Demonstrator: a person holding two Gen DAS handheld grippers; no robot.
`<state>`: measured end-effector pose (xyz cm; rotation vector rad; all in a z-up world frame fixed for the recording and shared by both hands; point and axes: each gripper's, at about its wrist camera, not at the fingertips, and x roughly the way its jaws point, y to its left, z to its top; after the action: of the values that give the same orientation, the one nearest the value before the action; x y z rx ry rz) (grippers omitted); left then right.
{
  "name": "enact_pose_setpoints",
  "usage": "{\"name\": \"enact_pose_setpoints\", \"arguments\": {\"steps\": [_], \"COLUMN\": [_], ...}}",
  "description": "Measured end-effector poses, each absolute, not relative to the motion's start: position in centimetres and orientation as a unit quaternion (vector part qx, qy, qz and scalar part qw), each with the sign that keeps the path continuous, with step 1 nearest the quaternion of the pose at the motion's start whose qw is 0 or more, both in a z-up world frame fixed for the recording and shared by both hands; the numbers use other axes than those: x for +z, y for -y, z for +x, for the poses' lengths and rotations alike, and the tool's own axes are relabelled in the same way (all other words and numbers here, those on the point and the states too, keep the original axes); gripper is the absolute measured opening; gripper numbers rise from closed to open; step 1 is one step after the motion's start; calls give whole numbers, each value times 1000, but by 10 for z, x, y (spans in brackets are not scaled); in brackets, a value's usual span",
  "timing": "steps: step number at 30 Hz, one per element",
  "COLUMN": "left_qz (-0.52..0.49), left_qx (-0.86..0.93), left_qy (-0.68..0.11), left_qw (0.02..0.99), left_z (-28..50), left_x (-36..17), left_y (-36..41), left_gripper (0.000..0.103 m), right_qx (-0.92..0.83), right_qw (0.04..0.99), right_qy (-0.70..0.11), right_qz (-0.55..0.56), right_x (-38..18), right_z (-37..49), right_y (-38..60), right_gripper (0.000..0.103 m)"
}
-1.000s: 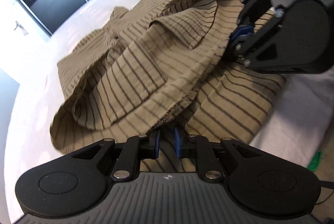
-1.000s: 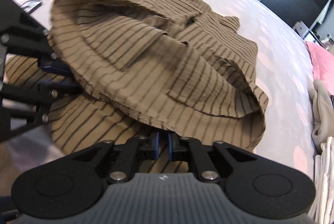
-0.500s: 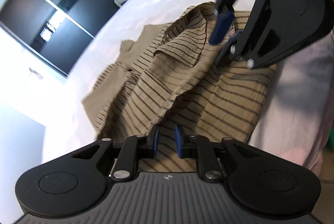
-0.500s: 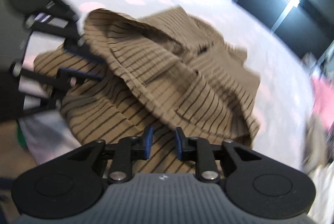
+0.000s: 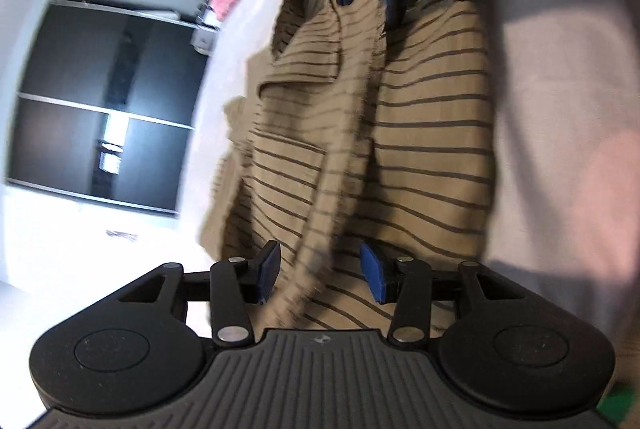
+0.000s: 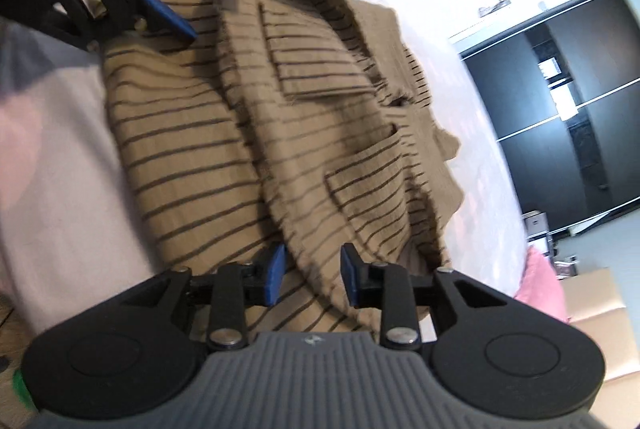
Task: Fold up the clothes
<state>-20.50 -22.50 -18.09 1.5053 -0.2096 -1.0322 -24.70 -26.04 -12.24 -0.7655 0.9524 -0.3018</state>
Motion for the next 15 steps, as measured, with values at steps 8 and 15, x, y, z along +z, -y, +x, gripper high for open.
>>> {"name": "enact_pose_setpoints", "arguments": {"steps": [8,15], "left_qz": [562,588], "left_qx": [-484,-502], "left_qy": [15,-45], "left_qw": [670,633], "left_z": [-200,-200], "left_x": [-134,-149], "left_y": [232,215], "left_gripper": [0,0], "right_qx": [-168,-110], "right_qw": [848,832], "right_qy": [-396,-447], "right_qz": [-311,-309], "right_x": [-84,-100], "right_z": [-252,-252], "right_y": [270,263], "right_gripper": [0,0]}}
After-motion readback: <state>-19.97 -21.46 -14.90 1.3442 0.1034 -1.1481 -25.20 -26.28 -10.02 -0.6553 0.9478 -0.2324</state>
